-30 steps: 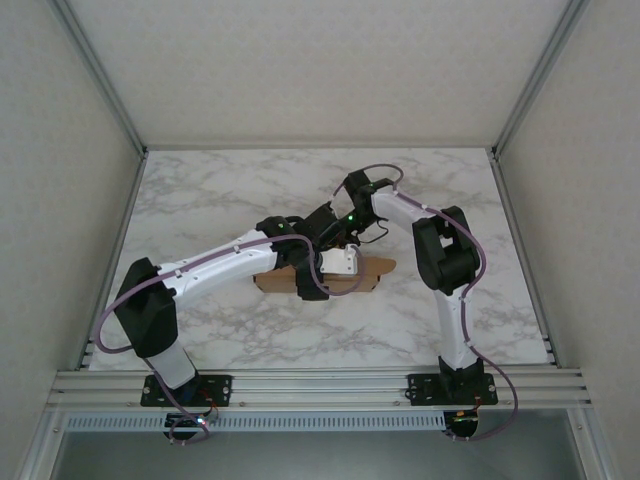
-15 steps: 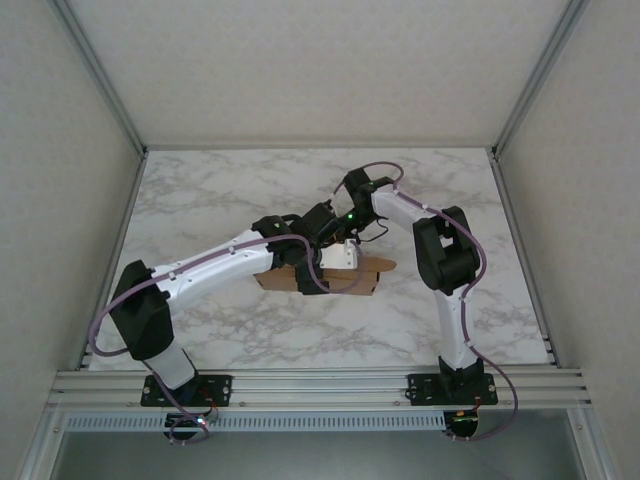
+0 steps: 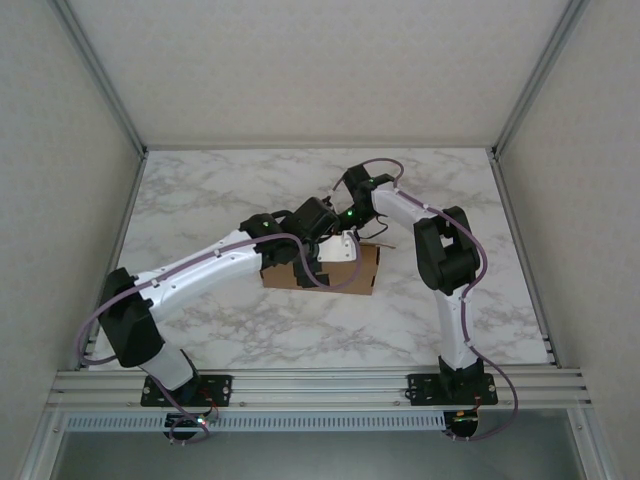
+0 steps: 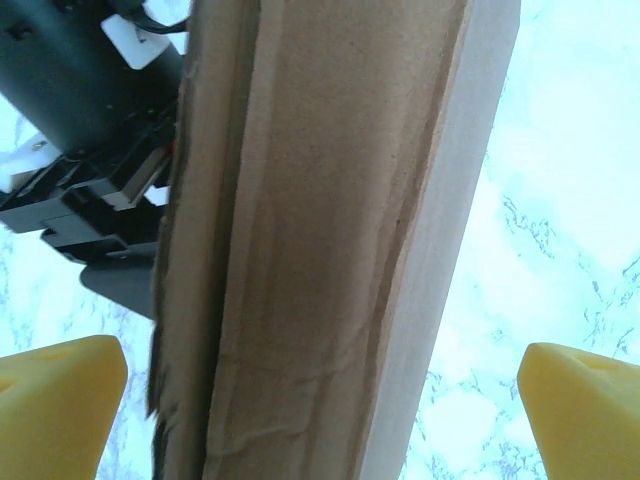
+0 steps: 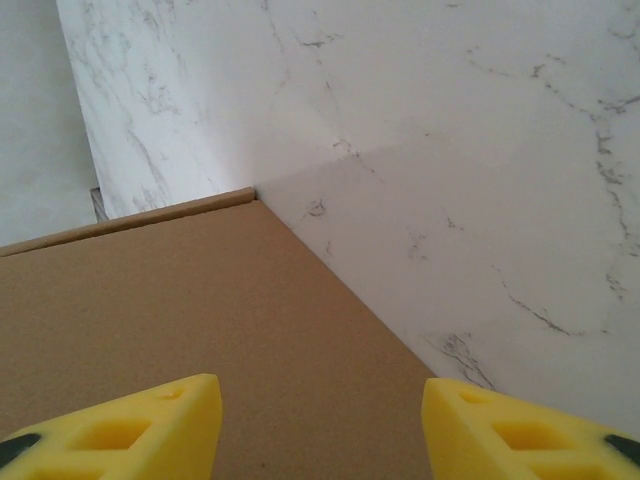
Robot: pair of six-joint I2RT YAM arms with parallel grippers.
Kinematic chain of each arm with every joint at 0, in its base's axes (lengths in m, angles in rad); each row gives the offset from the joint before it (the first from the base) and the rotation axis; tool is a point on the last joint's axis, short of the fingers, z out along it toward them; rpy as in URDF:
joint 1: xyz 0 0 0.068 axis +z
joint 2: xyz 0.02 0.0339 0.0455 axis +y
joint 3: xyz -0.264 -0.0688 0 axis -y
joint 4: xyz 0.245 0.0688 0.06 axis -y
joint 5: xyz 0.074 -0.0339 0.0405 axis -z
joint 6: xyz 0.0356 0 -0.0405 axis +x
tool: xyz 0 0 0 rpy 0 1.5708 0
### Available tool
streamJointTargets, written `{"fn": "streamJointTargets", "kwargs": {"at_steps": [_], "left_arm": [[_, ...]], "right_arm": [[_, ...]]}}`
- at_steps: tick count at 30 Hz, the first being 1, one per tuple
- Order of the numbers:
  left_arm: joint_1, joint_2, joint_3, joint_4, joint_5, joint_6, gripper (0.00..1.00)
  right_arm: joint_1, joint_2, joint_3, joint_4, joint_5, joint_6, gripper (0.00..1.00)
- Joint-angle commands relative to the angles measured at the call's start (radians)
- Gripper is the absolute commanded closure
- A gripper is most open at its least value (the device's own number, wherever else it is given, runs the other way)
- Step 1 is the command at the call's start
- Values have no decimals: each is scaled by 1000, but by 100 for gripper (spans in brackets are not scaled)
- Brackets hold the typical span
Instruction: Fold the paper box
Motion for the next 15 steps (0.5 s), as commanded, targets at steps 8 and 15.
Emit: {"fn": "streamJointTargets", "kwargs": {"at_steps": [8,15], "left_arm": [[-37,-120,78,78,-125,-84,0],[-25,-131,193,273,-532,-491,0]], "right_arm": [[-12,-91,38,-41,64,-15,44],[-76,-247,31,-1,228,39,46]]}}
